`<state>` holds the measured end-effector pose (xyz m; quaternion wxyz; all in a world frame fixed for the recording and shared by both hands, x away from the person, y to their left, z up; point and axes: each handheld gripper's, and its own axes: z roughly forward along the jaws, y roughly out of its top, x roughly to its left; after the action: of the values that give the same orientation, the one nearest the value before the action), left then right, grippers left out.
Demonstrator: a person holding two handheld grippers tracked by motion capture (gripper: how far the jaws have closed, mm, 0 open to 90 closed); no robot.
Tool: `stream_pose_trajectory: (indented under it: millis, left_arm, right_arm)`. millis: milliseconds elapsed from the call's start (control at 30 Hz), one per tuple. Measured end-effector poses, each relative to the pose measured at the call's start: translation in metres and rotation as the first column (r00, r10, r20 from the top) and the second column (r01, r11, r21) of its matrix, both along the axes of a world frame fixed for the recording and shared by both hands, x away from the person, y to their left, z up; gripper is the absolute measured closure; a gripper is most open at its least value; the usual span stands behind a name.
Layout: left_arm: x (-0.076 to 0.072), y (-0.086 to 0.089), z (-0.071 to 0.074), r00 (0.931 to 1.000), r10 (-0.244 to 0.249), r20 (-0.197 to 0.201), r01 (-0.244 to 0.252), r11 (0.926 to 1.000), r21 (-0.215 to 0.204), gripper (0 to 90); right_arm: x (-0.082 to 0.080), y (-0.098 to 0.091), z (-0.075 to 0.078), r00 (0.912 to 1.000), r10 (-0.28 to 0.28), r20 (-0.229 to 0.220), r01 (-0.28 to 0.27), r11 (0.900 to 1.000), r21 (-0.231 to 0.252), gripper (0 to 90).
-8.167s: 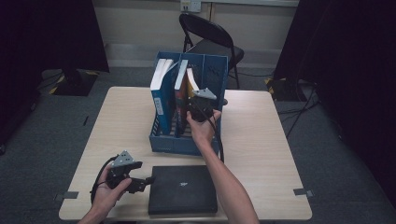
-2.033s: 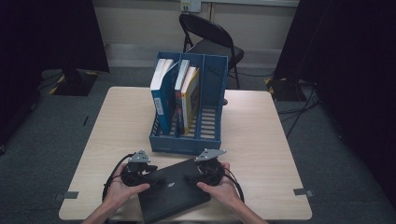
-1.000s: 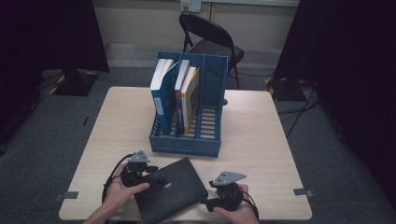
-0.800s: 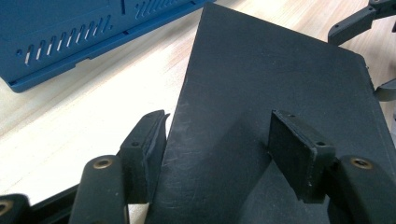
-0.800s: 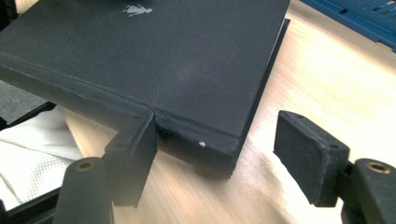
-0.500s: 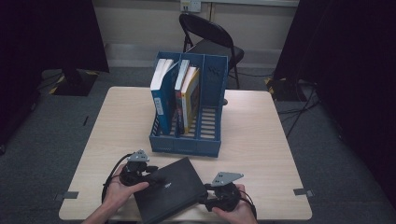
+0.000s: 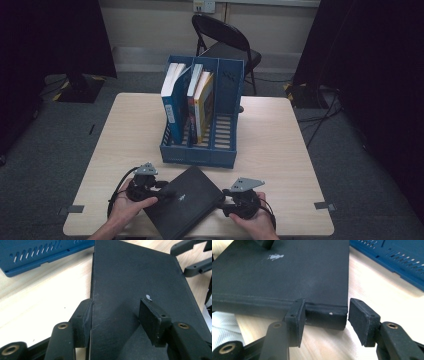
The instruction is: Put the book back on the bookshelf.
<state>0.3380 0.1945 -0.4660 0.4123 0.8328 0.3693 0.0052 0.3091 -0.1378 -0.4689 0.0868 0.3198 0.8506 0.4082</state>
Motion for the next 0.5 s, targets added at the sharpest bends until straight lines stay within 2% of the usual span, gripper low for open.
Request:
stream_pose_trajectory:
  millis: [200, 333, 500]
  left_arm:
    - [-0.0037, 0.004, 0.0008, 0.9997, -0.023, -0.009, 0.023, 0.9997, 0.003, 47.4]
    - [-0.0034, 0.0029, 0.0015, 0.9997, -0.022, -0.005, 0.022, 0.9997, 0.007, 48.1]
    - [0.0006, 0.0007, 0.001, 0.9998, -0.017, 0.003, 0.017, 0.9999, -0.001, 50.4]
  right_arm:
    - [0.0015, -0.0012, 0.0, 0.9998, -0.017, 0.004, 0.017, 0.9999, 0.001, 47.9]
    - [-0.0013, -0.0006, -0.0004, 0.999, -0.044, 0.009, 0.044, 0.999, 0.001, 46.3]
    - [-0.0075, -0.0015, -0.0036, 0.9986, -0.05, -0.018, 0.05, 0.9987, -0.01, 40.7]
